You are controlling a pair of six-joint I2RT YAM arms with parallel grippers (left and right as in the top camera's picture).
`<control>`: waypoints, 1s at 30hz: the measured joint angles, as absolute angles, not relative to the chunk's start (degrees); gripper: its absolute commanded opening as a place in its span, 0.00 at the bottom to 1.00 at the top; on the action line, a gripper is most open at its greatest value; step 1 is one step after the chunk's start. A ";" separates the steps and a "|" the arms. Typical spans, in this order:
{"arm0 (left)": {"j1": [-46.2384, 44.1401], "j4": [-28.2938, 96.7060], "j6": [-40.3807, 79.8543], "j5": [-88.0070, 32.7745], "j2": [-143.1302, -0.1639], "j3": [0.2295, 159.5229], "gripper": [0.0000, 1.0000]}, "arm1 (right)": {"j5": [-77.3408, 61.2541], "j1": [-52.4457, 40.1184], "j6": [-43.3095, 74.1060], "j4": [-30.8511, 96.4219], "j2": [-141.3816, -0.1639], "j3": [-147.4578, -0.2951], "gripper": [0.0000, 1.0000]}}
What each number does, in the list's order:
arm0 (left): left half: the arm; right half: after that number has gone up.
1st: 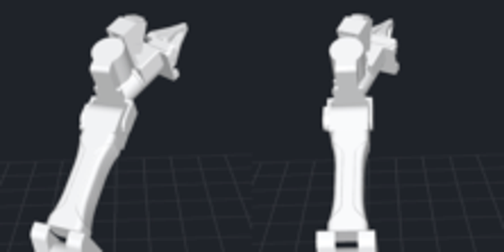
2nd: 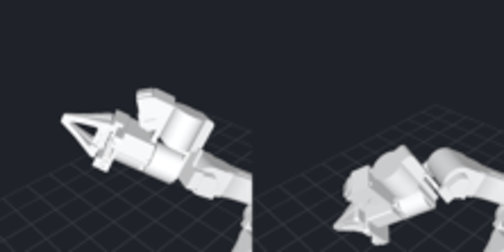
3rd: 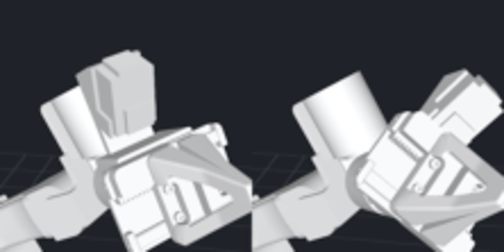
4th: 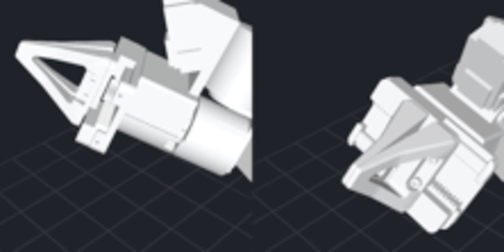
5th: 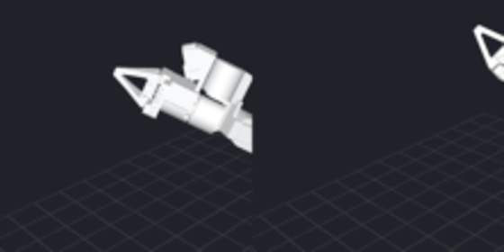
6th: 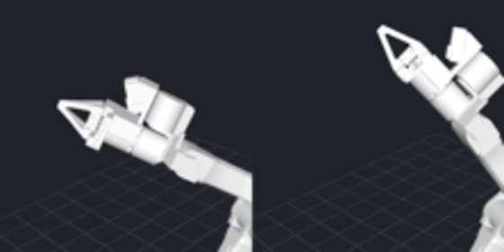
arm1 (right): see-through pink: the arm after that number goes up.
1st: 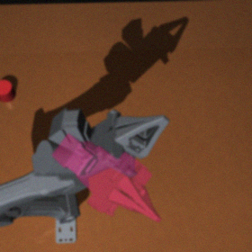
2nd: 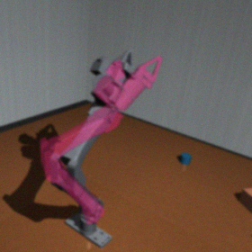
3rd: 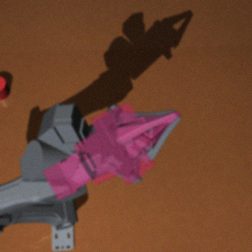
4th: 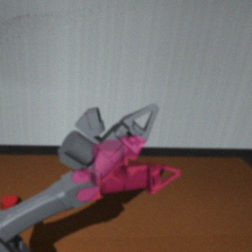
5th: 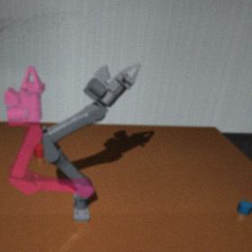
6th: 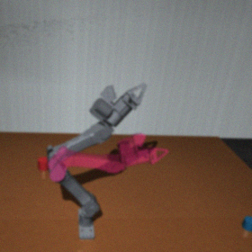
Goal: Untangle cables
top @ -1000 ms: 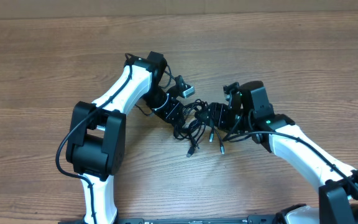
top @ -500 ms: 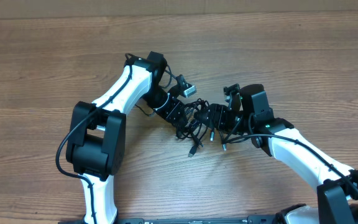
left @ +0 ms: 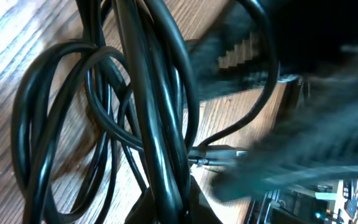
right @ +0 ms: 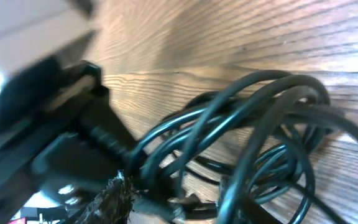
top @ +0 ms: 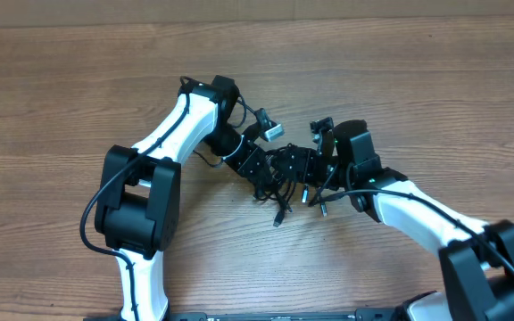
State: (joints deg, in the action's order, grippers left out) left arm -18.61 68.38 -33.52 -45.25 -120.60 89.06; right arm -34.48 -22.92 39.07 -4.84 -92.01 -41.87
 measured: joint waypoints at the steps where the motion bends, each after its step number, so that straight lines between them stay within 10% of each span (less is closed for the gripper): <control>1: -18.61 68.53 -33.78 -45.41 -120.60 89.06 0.04 | -34.48 -22.92 39.05 -5.26 -92.49 -41.87 0.41; 19: -18.59 68.93 -34.92 -45.01 -120.60 89.06 0.04 | -37.89 -22.85 35.68 -3.84 -93.14 -41.87 0.42; 30: -18.59 68.66 -34.92 -44.86 -120.60 89.06 0.04 | -39.90 -21.41 34.50 -1.48 -93.19 -41.87 0.22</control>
State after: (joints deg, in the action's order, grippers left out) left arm -18.59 68.66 -34.92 -44.86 -120.60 89.06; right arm -39.90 -21.41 34.50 -1.48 -93.19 -41.87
